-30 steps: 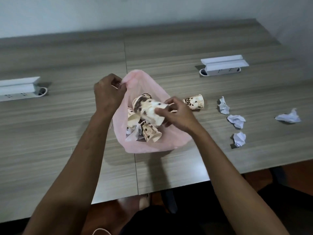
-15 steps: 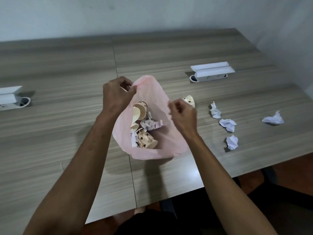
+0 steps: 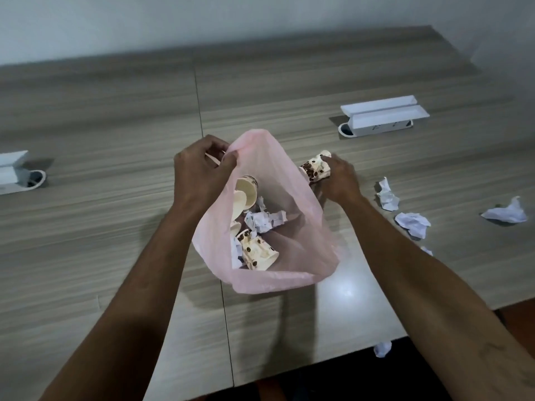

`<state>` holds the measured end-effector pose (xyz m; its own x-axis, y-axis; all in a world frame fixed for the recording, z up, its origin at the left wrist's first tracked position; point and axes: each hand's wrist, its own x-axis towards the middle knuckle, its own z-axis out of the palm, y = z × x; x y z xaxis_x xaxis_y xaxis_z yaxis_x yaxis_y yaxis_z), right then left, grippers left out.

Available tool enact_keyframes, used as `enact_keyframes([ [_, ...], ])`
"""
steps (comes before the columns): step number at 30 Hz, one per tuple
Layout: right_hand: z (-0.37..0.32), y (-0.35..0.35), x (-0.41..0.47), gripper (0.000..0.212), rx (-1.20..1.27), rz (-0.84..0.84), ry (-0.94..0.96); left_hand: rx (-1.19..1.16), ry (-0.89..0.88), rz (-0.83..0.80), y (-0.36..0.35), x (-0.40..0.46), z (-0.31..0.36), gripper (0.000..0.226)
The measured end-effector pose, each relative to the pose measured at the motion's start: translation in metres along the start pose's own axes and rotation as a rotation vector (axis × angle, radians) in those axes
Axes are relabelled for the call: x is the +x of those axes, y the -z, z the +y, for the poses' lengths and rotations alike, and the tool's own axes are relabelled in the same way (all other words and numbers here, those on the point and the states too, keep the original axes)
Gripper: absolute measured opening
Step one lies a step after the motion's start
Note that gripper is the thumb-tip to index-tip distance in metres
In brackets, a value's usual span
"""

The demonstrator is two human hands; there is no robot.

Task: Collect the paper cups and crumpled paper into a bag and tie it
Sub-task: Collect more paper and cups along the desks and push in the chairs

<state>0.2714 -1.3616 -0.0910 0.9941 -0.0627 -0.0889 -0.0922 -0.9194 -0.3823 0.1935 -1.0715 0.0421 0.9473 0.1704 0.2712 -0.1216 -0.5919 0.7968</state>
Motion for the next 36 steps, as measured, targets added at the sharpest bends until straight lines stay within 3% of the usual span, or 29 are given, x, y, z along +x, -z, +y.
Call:
enact_keyframes([
  [3, -0.009, -0.006, 0.034, 0.088, -0.192, -0.128, 0.060, 0.000, -0.022, -0.008, 0.002, 0.000, -0.002, 0.009],
  [7, -0.019, -0.015, 0.061, 0.065, -0.410, -0.211, 0.133, -0.002, -0.035, 0.002, 0.003, 0.001, -0.003, 0.010],
  [13, -0.017, -0.011, 0.051, 0.060, -0.503, -0.177, 0.048, -0.003, -0.051, -0.012, 0.007, -0.001, -0.001, 0.006],
  [16, -0.006, -0.011, 0.032, 0.064, -0.314, -0.204, -0.011, 0.000, -0.043, -0.002, 0.009, -0.002, 0.000, 0.006],
  [20, -0.001, -0.012, -0.015, 0.093, 0.086, -0.202, -0.138, 0.004, -0.009, 0.008, 0.011, -0.005, -0.003, 0.006],
  [25, -0.010, 0.007, -0.078, 0.054, 0.696, 0.189, -0.539, 0.020, 0.016, -0.051, 0.005, -0.012, -0.005, 0.001],
  [28, -0.022, 0.030, -0.121, 0.049, 0.947, 0.323, -0.485, 0.017, 0.010, -0.072, -0.003, -0.015, 0.002, 0.003],
  [32, -0.043, 0.043, -0.176, 0.042, 1.059, 0.139, -0.316, -0.002, 0.000, -0.099, -0.016, -0.014, 0.019, 0.008],
  [34, -0.060, 0.035, -0.184, 0.043, 0.920, 0.054, -0.313, -0.004, -0.028, -0.123, -0.024, -0.013, 0.029, 0.009],
  [36, -0.080, 0.029, -0.184, 0.046, 0.798, 0.079, -0.329, -0.007, -0.066, -0.158, -0.033, -0.012, 0.039, 0.011],
])
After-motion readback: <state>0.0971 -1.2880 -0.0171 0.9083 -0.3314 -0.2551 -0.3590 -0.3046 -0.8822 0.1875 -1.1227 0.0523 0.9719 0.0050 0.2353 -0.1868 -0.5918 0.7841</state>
